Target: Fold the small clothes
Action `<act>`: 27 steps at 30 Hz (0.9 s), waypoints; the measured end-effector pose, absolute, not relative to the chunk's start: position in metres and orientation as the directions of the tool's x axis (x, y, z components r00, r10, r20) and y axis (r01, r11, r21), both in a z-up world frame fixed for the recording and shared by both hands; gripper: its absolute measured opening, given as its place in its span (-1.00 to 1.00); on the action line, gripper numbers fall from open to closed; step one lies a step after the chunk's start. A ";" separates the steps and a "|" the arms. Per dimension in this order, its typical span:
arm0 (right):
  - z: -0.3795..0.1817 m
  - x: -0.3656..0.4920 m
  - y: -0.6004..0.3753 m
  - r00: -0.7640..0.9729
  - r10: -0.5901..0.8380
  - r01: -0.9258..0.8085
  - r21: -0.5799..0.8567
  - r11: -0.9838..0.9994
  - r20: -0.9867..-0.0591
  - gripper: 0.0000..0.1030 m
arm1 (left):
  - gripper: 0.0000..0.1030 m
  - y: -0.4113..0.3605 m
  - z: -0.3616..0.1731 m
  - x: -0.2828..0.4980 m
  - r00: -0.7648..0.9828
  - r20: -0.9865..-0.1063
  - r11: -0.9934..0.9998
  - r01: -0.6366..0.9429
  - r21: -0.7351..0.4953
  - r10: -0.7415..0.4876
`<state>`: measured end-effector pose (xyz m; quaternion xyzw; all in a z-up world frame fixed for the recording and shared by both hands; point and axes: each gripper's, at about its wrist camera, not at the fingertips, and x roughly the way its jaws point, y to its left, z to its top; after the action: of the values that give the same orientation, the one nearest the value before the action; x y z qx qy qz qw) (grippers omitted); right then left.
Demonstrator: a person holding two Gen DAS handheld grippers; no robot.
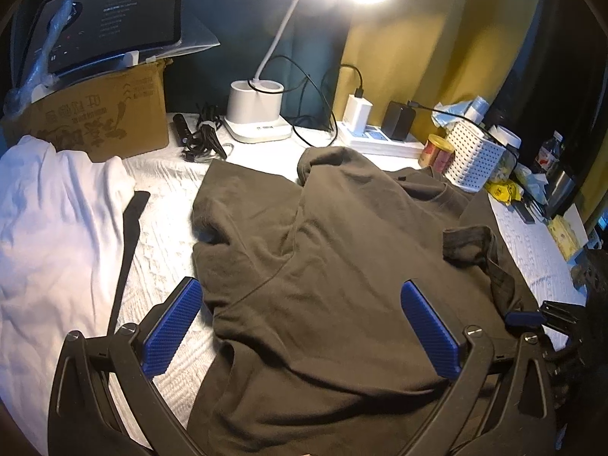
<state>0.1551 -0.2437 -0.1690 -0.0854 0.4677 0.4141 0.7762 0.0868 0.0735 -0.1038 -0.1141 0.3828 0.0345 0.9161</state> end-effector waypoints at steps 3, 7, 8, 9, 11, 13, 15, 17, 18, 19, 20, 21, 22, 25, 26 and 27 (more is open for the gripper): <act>-0.165 0.141 -0.247 0.235 0.556 -0.720 0.242 0.651 -0.797 0.35 | 1.00 0.073 -0.107 0.086 0.699 -0.714 0.974 -0.142 -0.176 -0.027; -0.152 0.150 -0.260 0.381 0.509 -0.667 0.152 0.729 -0.772 0.35 | 1.00 0.078 -0.110 0.089 0.692 -0.721 0.974 -0.146 -0.176 -0.027; -0.150 0.156 -0.262 0.413 0.491 -0.647 0.133 0.751 -0.767 0.35 | 1.00 0.079 -0.111 0.090 0.692 -0.721 0.973 -0.146 -0.179 -0.029; -0.151 0.166 -0.263 0.433 0.483 -0.622 0.136 0.772 -0.761 0.35 | 1.00 0.080 -0.110 0.091 0.693 -0.720 0.973 -0.145 -0.180 -0.029; -0.154 0.181 -0.265 0.442 0.494 -0.591 0.172 0.788 -0.748 0.35 | 1.00 0.081 -0.108 0.092 0.699 -0.714 0.973 -0.145 -0.180 -0.027; -0.163 0.198 -0.263 0.432 0.495 -0.567 0.199 0.799 -0.754 0.35 | 1.00 0.082 -0.107 0.093 0.703 -0.711 0.973 -0.146 -0.181 -0.027; -0.169 0.206 -0.257 0.387 0.521 -0.584 0.235 0.777 -0.761 0.35 | 1.00 0.084 -0.106 0.093 0.706 -0.708 0.972 -0.148 -0.183 -0.026; -0.174 0.203 -0.243 0.302 0.569 -0.628 0.290 0.722 -0.765 0.35 | 1.00 0.086 -0.106 0.093 0.705 -0.709 0.972 -0.152 -0.181 -0.022; -0.176 0.196 -0.236 0.260 0.582 -0.659 0.299 0.690 -0.770 0.35 | 1.00 0.087 -0.108 0.093 0.703 -0.711 0.971 -0.155 -0.181 -0.021; -0.176 0.191 -0.232 0.234 0.586 -0.678 0.301 0.670 -0.776 0.35 | 1.00 0.088 -0.110 0.093 0.699 -0.715 0.970 -0.159 -0.182 -0.020; -0.176 0.183 -0.227 0.196 0.595 -0.704 0.310 0.639 -0.780 0.35 | 1.00 0.089 -0.111 0.094 0.697 -0.717 0.970 -0.160 -0.182 -0.020; -0.176 0.173 -0.224 0.154 0.603 -0.725 0.325 0.607 -0.783 0.35 | 1.00 0.090 -0.113 0.093 0.693 -0.721 0.970 -0.162 -0.181 -0.019; -0.175 0.164 -0.222 0.131 0.600 -0.741 0.324 0.588 -0.789 0.35 | 1.00 0.091 -0.115 0.093 0.691 -0.723 0.970 -0.164 -0.178 -0.016; -0.167 0.149 -0.230 0.177 0.557 -0.748 0.257 0.612 -0.812 0.35 | 1.00 0.095 -0.119 0.093 0.683 -0.731 0.972 -0.171 -0.162 -0.002; -0.161 0.151 -0.237 0.212 0.545 -0.731 0.239 0.639 -0.811 0.35 | 1.00 0.096 -0.119 0.094 0.681 -0.732 0.972 -0.173 -0.159 0.001; -0.153 0.157 -0.248 0.262 0.537 -0.704 0.223 0.675 -0.802 0.35 | 1.00 0.097 -0.120 0.095 0.680 -0.733 0.972 -0.174 -0.158 0.002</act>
<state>0.1570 -0.2475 -0.1529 -0.0898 0.4633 0.3932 0.7891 0.0947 0.0972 -0.1195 -0.1080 0.3969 0.0482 0.9102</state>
